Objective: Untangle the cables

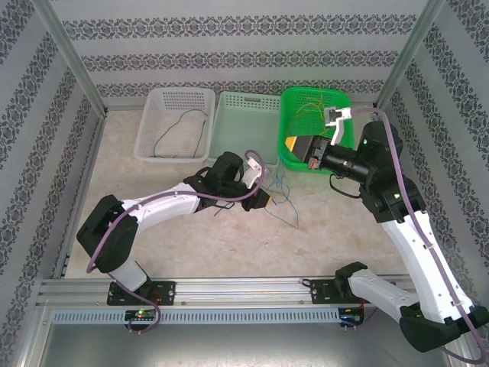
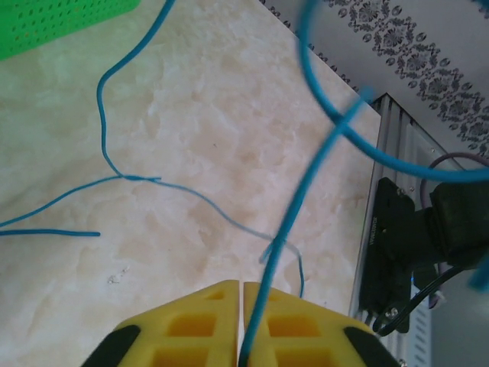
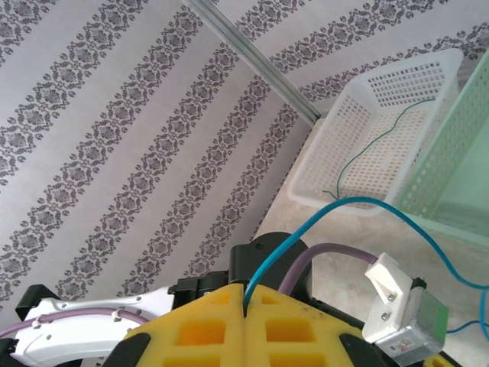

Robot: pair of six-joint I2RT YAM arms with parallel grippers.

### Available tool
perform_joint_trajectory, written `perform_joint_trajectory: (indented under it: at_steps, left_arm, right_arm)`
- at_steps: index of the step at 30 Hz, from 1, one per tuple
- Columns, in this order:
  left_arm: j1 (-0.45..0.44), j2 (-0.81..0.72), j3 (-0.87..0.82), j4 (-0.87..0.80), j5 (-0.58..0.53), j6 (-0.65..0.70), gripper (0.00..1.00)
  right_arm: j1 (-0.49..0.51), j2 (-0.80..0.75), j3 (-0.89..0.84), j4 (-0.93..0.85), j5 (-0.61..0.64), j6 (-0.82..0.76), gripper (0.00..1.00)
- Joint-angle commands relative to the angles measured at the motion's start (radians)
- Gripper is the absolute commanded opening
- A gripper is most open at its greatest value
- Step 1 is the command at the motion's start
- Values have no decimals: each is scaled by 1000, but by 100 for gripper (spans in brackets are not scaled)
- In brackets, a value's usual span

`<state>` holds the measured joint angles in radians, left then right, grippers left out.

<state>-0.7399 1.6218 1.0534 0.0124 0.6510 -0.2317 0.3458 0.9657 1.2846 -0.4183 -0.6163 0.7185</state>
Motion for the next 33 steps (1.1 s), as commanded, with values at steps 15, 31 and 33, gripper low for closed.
perform_joint_trajectory:
  at_steps: [15, 31, 33]
  left_arm:
    - [-10, -58, -50, -210, -147, 86, 0]
    - [-1, 12, 12, -315, -241, 86, 17]
    - [-1, 2, 15, -314, -255, 86, 43]
  right_arm:
    - [-91, -24, 325, -271, 274, -250, 0]
    - [-112, -42, 249, -180, 162, -202, 0]
    - [-112, -43, 218, -174, 154, -191, 0]
